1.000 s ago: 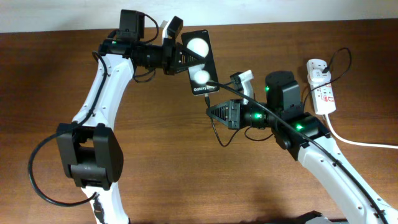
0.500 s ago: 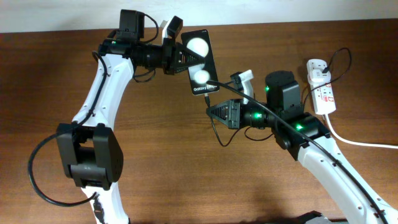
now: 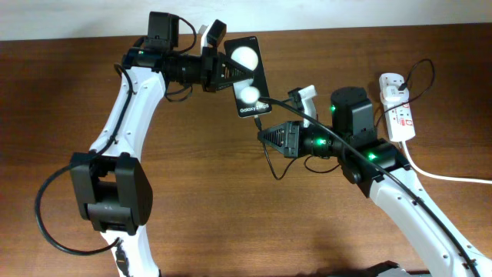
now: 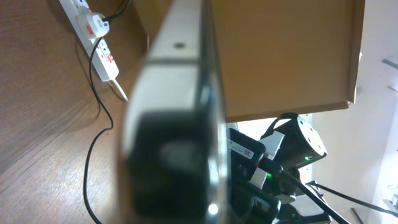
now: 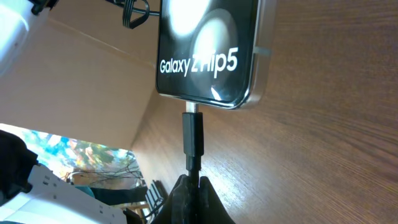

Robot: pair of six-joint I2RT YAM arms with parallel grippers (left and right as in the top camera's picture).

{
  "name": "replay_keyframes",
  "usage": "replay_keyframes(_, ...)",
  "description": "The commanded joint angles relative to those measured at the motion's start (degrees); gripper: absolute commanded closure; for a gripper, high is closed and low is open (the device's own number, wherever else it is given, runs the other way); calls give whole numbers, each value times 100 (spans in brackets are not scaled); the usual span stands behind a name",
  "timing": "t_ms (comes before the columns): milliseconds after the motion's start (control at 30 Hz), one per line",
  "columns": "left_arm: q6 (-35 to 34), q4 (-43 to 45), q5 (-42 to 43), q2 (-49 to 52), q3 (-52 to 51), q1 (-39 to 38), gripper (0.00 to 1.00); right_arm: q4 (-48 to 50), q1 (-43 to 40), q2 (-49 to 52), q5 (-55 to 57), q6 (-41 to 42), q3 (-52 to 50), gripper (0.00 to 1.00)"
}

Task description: Plug charger to phone and switch on socket

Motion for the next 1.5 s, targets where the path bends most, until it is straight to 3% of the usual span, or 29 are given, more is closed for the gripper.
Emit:
replay_keyframes(0,-33,-7,243,-168,61,-24,100,39,-103,20,114,24,-28,96)
replay_keyframes(1467,-33,59,179,-168,61,-179,100,275,-92,22,101,94,-28,96)
